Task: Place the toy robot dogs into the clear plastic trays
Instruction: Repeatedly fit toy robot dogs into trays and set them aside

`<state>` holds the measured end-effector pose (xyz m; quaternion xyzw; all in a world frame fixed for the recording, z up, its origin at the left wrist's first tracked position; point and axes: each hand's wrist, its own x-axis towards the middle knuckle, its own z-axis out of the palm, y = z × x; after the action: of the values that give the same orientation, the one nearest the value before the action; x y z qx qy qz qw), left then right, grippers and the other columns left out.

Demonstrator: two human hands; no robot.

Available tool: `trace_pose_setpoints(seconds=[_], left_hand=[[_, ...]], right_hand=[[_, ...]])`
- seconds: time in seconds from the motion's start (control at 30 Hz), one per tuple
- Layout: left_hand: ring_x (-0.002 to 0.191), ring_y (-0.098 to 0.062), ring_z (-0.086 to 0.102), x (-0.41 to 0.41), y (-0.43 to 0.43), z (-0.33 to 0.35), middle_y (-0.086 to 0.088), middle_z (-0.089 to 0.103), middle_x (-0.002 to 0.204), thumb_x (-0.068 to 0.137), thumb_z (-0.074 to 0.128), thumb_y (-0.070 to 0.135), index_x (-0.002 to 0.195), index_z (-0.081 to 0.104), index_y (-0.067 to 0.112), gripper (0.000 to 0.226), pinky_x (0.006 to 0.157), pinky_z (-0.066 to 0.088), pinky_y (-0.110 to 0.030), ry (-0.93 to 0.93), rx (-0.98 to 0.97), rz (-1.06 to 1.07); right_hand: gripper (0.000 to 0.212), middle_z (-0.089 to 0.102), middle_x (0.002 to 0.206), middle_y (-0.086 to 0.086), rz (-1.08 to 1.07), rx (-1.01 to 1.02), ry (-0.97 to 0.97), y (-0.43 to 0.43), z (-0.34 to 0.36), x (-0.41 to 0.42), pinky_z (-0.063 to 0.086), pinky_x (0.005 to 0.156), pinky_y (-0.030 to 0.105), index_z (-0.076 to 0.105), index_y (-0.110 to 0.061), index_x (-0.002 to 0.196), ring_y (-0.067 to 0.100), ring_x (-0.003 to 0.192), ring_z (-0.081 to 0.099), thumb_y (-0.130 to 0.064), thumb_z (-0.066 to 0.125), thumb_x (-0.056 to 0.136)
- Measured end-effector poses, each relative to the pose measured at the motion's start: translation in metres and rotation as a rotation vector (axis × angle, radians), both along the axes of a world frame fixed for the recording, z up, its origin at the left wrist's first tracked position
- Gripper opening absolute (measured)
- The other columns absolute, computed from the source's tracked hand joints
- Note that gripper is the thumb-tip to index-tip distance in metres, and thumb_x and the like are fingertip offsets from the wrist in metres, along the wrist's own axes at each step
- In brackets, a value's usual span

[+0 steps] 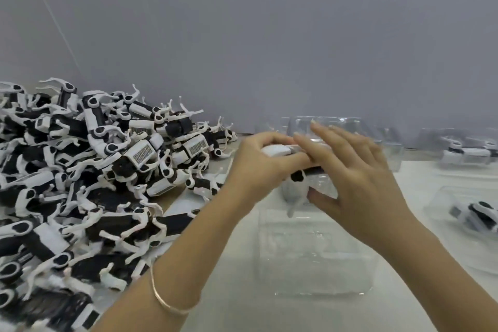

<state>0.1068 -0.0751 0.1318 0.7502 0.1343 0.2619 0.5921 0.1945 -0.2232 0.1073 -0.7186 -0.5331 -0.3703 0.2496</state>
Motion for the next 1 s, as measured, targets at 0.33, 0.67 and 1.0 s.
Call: trace_pose_setpoints(seconds=[0.33, 0.67, 1.0], left_hand=[[0.144, 0.01, -0.006, -0.037, 0.038, -0.1, 0.053, 0.024, 0.129, 0.065, 0.061, 0.056, 0.121, 0.036, 0.052, 0.061, 0.112, 0.01, -0.023, 0.45, 0.6, -0.328], [0.109, -0.007, 0.031, -0.079, 0.002, -0.092, 0.017, 0.004, 0.139, 0.024, 0.037, 0.092, 0.137, 0.032, 0.043, 0.124, 0.09, 0.035, -0.027, 0.823, 1.009, -0.135], [0.127, 0.024, 0.02, -0.079, 0.021, -0.075, 0.047, 0.017, 0.138, 0.054, 0.083, 0.058, 0.132, 0.022, 0.071, 0.1, 0.096, 0.025, -0.004, 0.404, 0.844, -0.358]], right_hand=[[0.03, 0.069, 0.074, -0.009, 0.21, 0.598, 1.247, -0.044, -0.016, 0.019, 0.054, 0.05, 0.027, 0.062, -0.031, 0.088, 0.013, 0.067, 0.068, -0.052, 0.069, 0.067], [0.013, 0.066, 0.073, 0.005, 0.139, 0.634, 1.453, -0.055, -0.024, 0.023, 0.049, 0.04, 0.025, 0.067, -0.011, 0.091, 0.012, 0.051, 0.064, -0.005, 0.055, 0.089], [0.017, 0.068, 0.066, -0.002, 0.159, 0.541, 1.413, -0.057, -0.03, 0.028, 0.053, 0.046, 0.029, 0.068, -0.02, 0.09, 0.015, 0.055, 0.066, -0.005, 0.06, 0.088]])
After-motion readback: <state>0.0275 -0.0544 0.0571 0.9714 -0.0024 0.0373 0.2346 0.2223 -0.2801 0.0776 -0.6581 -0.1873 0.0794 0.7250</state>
